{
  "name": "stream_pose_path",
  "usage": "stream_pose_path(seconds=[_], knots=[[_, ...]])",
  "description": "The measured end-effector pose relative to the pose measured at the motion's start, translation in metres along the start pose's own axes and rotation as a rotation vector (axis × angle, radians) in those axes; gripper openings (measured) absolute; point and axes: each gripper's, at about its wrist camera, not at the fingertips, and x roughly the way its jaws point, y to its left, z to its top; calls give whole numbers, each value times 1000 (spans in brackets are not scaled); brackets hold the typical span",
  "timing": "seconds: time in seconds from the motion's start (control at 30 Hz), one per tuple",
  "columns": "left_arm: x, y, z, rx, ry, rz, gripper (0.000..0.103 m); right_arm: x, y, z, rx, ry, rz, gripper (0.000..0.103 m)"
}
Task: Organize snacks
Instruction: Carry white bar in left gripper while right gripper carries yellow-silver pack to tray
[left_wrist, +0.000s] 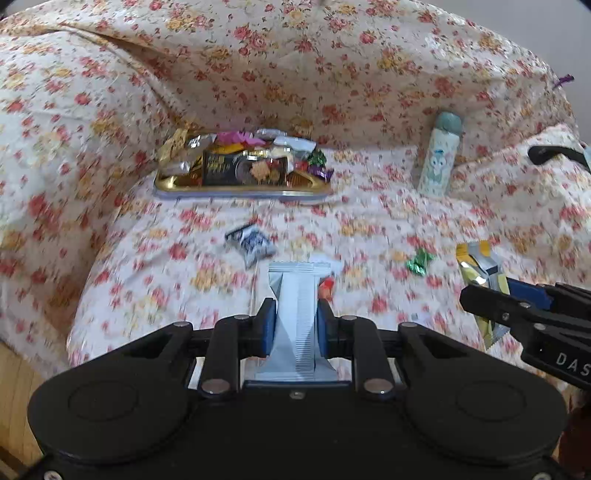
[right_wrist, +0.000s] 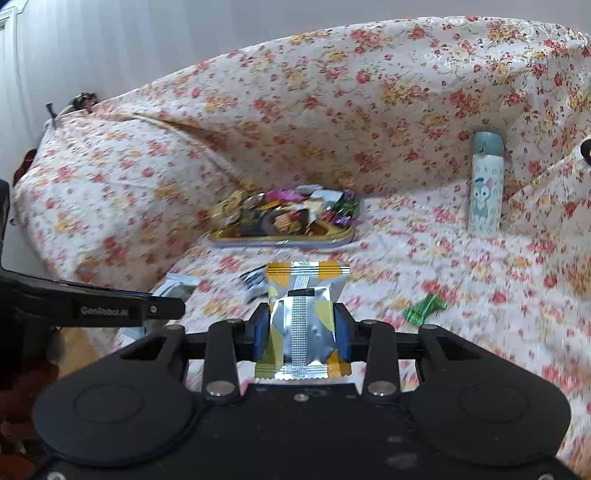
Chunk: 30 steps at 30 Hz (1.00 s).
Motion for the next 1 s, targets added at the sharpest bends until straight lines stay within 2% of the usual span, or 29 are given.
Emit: stream_pose_path(seconds=[0.3, 0.5, 0.73, 1.0], knots=[[-16, -6, -59, -8, 85, 14, 30, -36, 30, -48, -31, 83, 54, 38], [-26, -7, -90, -19, 129, 53, 30, -47, 43, -81, -30, 193, 83, 38], [-21, 6, -106, -103, 171, 53, 30, -46, 47, -108, 8, 291, 88, 38], [6, 24, -110, -163, 219, 88, 30, -34, 40, -117, 63, 340, 65, 38]])
